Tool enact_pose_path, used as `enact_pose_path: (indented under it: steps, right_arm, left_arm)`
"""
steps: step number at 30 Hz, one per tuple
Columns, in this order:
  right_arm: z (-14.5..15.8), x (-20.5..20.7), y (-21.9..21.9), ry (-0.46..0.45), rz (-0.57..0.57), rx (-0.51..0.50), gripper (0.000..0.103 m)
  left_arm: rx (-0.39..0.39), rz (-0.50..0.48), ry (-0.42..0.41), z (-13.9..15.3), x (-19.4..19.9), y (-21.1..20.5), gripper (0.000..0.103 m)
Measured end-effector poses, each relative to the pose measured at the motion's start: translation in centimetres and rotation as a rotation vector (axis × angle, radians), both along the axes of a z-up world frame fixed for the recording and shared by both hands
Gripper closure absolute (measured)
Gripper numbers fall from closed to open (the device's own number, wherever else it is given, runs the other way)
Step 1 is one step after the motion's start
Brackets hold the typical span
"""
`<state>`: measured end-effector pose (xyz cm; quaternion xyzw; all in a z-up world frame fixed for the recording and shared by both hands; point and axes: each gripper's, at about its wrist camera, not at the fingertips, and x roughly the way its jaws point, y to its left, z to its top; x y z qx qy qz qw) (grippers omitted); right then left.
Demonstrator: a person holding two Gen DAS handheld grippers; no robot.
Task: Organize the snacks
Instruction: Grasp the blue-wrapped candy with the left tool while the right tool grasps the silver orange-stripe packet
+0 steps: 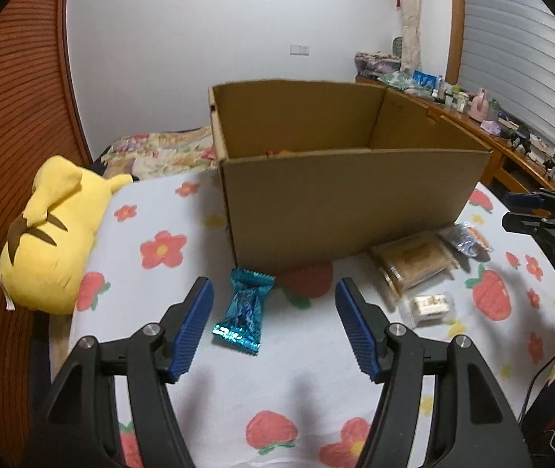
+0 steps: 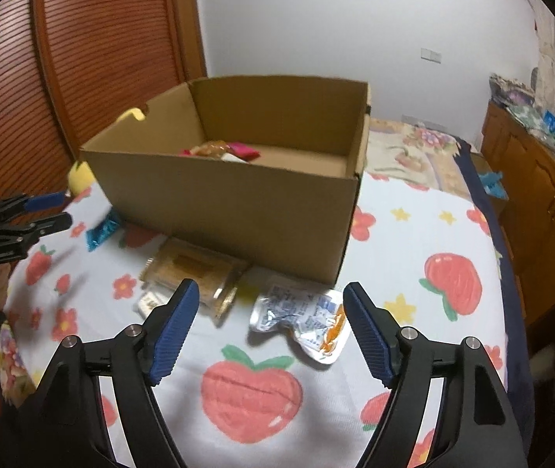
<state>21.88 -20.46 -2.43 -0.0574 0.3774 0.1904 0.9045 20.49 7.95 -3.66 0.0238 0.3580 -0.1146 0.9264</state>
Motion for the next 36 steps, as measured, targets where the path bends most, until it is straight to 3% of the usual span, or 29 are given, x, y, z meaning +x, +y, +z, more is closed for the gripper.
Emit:
enact_pose_path:
  steps: [7,21,29,32,36]
  right_arm:
    - [-2.0,2.0,-0.5,0.042,-0.028,-0.006,0.024]
    - [-4.7,3.4,-0.7,0.107,-0.043,0.005,0.023]
    - [-5.6,3.5,-0.3,0.122,-0.048,-0.01,0.022]
    - [-5.7,3.5,-0.1,0.12,-0.055,-0.02,0.022]
    - [-6.1,3.5,-0.2,0.118,-0.068,-0.032,0.021]
  left_arm:
    - [0.017,0.023,0.048,-2.1,1.7,0.4,0.038]
    - [0.033,0.032,0.149,-5.5,4.9,0.7,0.064]
    - [0.044,0.03,0.151,-6.0,5.0,0.7,0.069]
    - [0.046,0.032,0.144,-6.0,4.9,0.7,0.08]
    - [0.044,0.038,0.141,-5.9,4.5,0.6,0.082]
